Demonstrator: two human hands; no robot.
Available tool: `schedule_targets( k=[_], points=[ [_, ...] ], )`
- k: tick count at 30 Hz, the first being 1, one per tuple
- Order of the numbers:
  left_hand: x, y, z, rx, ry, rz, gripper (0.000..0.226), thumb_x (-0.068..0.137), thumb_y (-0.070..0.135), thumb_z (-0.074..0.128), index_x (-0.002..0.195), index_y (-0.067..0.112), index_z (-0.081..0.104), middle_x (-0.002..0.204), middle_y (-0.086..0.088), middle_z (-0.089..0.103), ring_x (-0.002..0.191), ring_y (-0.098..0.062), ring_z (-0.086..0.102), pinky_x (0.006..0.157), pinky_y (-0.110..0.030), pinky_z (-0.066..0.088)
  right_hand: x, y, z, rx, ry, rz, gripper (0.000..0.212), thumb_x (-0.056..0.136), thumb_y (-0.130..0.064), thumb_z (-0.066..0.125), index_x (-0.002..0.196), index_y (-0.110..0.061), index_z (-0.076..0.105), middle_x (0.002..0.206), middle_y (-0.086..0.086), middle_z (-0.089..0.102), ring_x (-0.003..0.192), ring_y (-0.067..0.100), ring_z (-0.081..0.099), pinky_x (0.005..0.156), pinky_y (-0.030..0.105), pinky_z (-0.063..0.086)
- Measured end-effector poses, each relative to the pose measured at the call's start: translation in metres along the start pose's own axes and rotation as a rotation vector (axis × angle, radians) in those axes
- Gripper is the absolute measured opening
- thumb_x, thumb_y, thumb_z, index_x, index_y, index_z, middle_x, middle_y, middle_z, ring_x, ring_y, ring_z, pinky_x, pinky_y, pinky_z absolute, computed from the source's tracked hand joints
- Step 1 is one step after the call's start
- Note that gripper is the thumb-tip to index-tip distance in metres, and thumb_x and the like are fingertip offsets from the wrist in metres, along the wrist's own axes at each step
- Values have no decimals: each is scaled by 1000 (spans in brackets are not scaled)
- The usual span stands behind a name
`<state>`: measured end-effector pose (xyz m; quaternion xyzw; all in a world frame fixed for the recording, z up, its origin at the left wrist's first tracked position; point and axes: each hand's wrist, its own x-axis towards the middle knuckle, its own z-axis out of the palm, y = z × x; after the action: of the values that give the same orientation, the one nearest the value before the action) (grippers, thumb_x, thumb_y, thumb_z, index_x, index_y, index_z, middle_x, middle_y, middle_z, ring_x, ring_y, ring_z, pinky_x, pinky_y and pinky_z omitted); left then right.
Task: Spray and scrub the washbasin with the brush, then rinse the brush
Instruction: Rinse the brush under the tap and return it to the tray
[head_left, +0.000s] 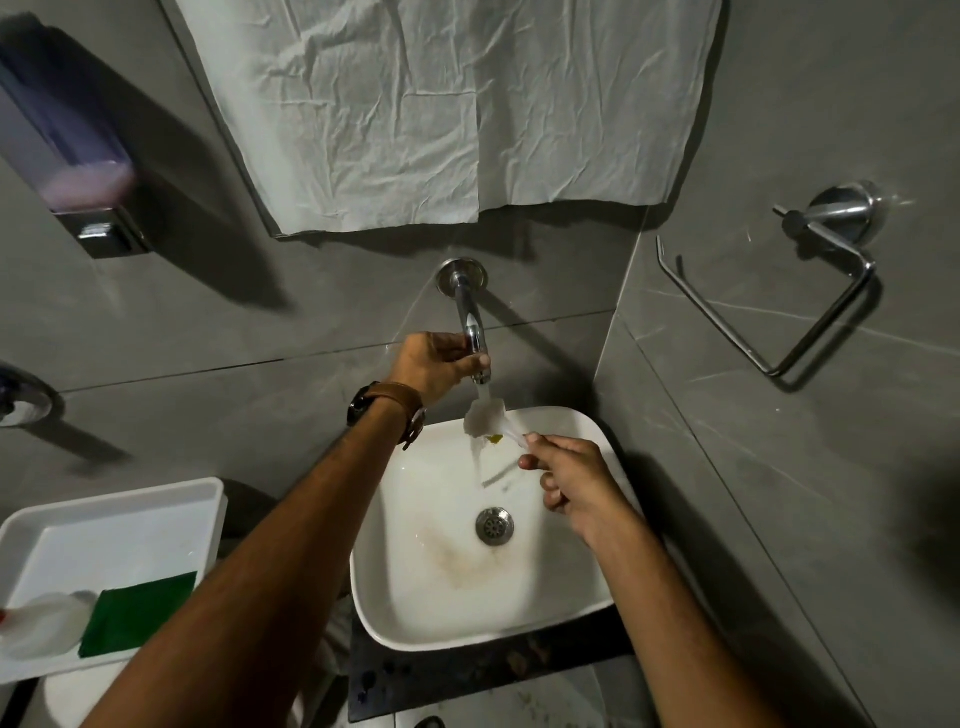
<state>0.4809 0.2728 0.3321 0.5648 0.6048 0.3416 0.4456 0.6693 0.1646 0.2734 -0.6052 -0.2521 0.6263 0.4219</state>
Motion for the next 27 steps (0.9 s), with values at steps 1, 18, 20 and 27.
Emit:
schedule_targets(
  k=[1,18,20,27],
  points=[
    [-1,-1,0,-3,-26,-3,42,78,28,81,116,14,71,106,-2,76,104,-19,70,89,-32,58,0,0,0,1,-8,-6,13,97,-24,67,100,-14,75,70,1,73,49,8,30,46,21,23],
    [-4,0,17,107,117,3,39,72,44,82,95,16,68,77,8,68,73,-7,63,66,-22,46,6,-1,4,-18,8,-28,13,97,-26,66,104,-17,74,75,1,74,46,7,32,42,20,27],
    [-5,-1,24,120,190,-2,46,69,45,84,98,15,66,83,4,71,77,-10,66,68,-24,51,7,-4,4,-16,5,-32,14,97,-26,67,104,-17,75,74,1,74,46,7,32,41,20,28],
    [-8,-4,45,165,367,-1,44,72,46,83,94,23,52,86,4,63,75,-12,61,66,-26,51,9,-11,2,-22,-4,-59,14,96,-27,68,103,-19,76,68,-2,73,46,7,33,41,20,28]
  ],
)
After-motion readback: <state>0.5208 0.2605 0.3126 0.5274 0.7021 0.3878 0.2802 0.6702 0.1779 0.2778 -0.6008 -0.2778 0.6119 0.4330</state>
